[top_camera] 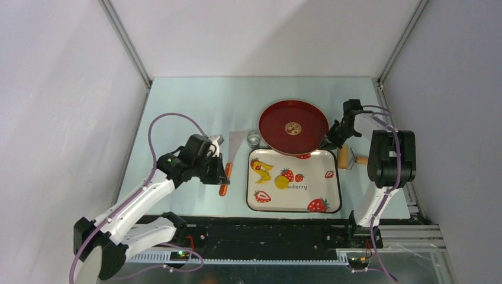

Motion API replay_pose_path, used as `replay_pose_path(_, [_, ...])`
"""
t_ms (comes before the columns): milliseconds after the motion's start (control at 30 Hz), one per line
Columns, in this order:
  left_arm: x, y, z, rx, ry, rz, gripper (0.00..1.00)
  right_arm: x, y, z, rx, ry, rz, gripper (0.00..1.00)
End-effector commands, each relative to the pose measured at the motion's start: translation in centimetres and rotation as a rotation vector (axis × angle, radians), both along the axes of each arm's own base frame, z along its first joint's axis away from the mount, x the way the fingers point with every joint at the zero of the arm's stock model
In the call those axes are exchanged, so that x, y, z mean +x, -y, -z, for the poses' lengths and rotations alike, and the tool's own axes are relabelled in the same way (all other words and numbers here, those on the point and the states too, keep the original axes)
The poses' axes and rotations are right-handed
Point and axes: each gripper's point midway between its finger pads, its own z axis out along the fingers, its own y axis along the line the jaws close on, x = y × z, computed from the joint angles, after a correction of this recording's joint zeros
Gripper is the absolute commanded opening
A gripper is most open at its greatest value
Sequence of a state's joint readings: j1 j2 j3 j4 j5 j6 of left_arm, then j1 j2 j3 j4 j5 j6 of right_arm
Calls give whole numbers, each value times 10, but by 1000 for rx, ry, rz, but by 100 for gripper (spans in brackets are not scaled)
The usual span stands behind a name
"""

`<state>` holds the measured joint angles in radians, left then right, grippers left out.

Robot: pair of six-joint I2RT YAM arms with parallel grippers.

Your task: Roll out the dumpling wrappers from the dough

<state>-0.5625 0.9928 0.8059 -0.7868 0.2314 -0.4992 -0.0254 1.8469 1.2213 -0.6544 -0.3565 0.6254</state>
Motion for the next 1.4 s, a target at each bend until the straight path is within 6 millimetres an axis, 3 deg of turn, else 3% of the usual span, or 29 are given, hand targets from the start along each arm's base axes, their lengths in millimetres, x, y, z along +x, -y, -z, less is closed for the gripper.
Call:
replay_pose_path(0, [9,11,-24,-41,81,-5,0,12,-2,-6,-17,99,-39,25])
replay_pose_path(100, [9,12,-24,-33,85,-3,0,17,0,-8,-27,126,-34,38])
replay_pose_path(167, [9,11,-24,-29,86,1,0,25,0,-8,-20,148,-24,39])
replay_pose_path(400, [7,10,-14,-7,59,9,0,50,-8,-10,61,155,22,17])
replay_pose_path(567, [4,8,-7,14,49,18,0,66,-9,-6,76,133,25,14])
replay_pose_path(633, [4,6,-4,28,48,25,0,71,-8,-8,72,147,19,19])
replay_pose_path(700, [3,5,0,48,45,34,0,72,-6,-11,67,152,6,35])
replay_pose_path(733, [4,3,2,60,46,36,0,73,-5,-13,63,159,2,48])
replay_pose_path(767, [3,2,4,73,43,44,0,71,-3,-13,47,158,-6,54])
replay_pose_path(800, [4,-1,9,113,45,65,0,67,5,-16,0,162,-20,78])
replay_pose_path(933, [3,-4,14,179,44,103,0,56,13,-28,-54,176,-51,92])
replay_pose_path(1133, [1,2,12,244,52,175,0,24,20,-48,-107,186,-101,96])
replay_pose_path(1267, [-3,7,13,305,51,237,0,-10,22,-45,-112,149,-102,97])
replay_pose_path(1367, [-3,10,14,359,58,272,0,-37,21,-32,-104,108,-103,97])
